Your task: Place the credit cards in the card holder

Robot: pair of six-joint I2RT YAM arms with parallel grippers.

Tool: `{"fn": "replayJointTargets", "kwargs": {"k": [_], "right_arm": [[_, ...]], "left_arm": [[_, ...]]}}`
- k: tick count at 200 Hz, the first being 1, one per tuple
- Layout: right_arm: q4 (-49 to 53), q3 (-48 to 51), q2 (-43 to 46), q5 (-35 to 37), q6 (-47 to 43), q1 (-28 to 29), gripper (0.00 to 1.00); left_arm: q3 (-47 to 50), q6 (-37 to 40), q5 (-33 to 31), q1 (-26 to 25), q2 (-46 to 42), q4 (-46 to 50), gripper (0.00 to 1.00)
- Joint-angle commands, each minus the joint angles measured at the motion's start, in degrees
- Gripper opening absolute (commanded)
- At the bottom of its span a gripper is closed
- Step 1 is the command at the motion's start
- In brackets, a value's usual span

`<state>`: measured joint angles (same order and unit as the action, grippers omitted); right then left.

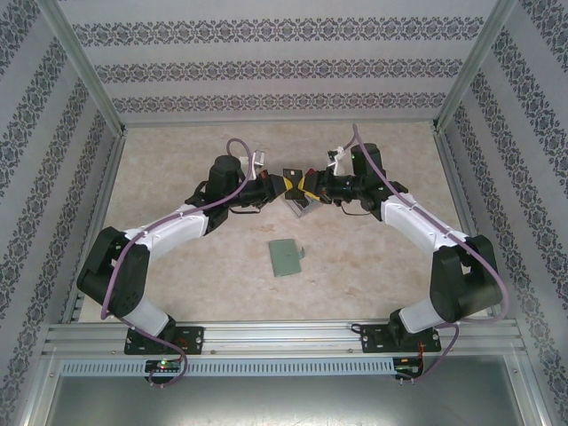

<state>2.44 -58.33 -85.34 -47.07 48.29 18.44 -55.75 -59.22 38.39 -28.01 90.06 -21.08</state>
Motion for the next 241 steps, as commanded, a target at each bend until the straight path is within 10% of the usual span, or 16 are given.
{"fn": "replayJointTargets", "kwargs": {"k": [1, 66, 120, 163, 241], "right_arm": [[-4.39, -1.2, 0.35, -5.4, 0.59, -0.57, 0.27], [-10.77, 0.2, -1.06, -8.52, 4.53, -2.03, 0.21], [2.38, 2.69, 3.31, 1.43, -5.15, -2.58, 0.07], [16.29, 5.05, 4.49, 20.54, -15.97, 6.93, 0.05], [14.78, 14.03, 1.53, 29.98, -14.01, 13.97, 0.06]], "left_arm": [[-0.25, -0.97, 3.99, 0.22, -0.34, -4.26, 0.0], [0.09, -4.63, 7.0, 0.32, 0.07, -8.47, 0.0], [2.24, 1.79, -8.21, 0.31, -4.76, 13.46, 0.64], [3.45, 6.08, -20.96, -1.13, -7.57, 32.92, 0.69], [-2.9, 9.4, -32.14, -11.56, -1.79, 49.23, 0.71]]}}
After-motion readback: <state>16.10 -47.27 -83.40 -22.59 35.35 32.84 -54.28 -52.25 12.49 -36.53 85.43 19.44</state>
